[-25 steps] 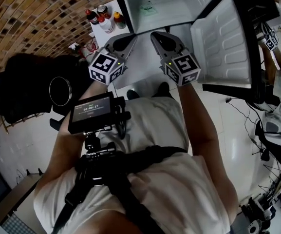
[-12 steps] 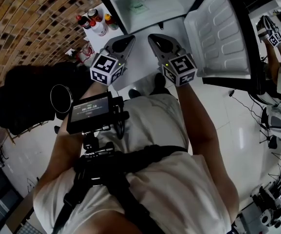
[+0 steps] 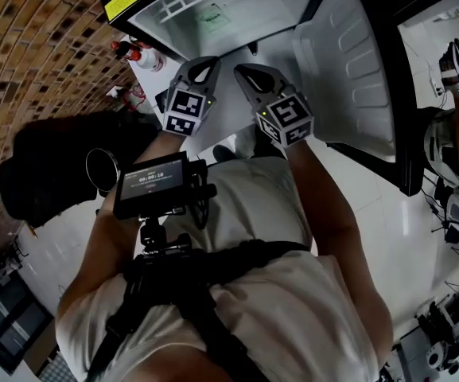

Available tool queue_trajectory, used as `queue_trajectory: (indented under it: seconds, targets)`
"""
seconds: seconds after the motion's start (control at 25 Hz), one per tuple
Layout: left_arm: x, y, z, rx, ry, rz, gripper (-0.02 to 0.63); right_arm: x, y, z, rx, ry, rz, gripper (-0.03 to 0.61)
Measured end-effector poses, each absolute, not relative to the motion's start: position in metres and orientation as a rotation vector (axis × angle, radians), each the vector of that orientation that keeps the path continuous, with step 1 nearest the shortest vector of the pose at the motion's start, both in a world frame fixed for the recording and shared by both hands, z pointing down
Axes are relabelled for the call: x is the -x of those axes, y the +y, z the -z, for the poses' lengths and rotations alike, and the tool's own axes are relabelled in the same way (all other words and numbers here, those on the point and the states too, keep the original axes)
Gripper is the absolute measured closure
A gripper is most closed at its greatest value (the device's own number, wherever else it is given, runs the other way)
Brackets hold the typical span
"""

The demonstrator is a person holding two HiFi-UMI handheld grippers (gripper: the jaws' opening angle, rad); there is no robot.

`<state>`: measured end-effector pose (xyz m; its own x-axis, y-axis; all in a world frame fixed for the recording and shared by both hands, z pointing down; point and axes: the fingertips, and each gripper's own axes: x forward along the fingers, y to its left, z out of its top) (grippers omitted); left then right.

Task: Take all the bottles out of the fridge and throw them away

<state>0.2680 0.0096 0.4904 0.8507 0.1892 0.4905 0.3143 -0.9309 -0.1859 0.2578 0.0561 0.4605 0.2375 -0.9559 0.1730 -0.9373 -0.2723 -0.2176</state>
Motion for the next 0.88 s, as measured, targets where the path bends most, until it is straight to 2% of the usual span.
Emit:
queue_trajectory:
  seconds: [0.52,0.6,0.72,0.88]
  targets:
    - [-0.341,-0.003,-0.561,2.525,-0.367,0.913,0.603,-0.325,0.046,-0.505,2.361,1.722,0.517,0.551]
    - [-0.353,-0.007,-0.569,2.504,-0.367,0.931,0.603,-0.333,0.046,-0.509,2.373,1.704,0.521,0.520]
    - [-0.367,-0.010,-0.581,2.478,-0.366,0.952,0.601,-0.340,0.054,-0.518,2.393,1.663,0.543,0.520]
    - [-0.382,-0.017,-0.590,2.439,-0.342,0.988,0.523,-0.342,0.063,-0.525,2.408,1.635,0.561,0.520]
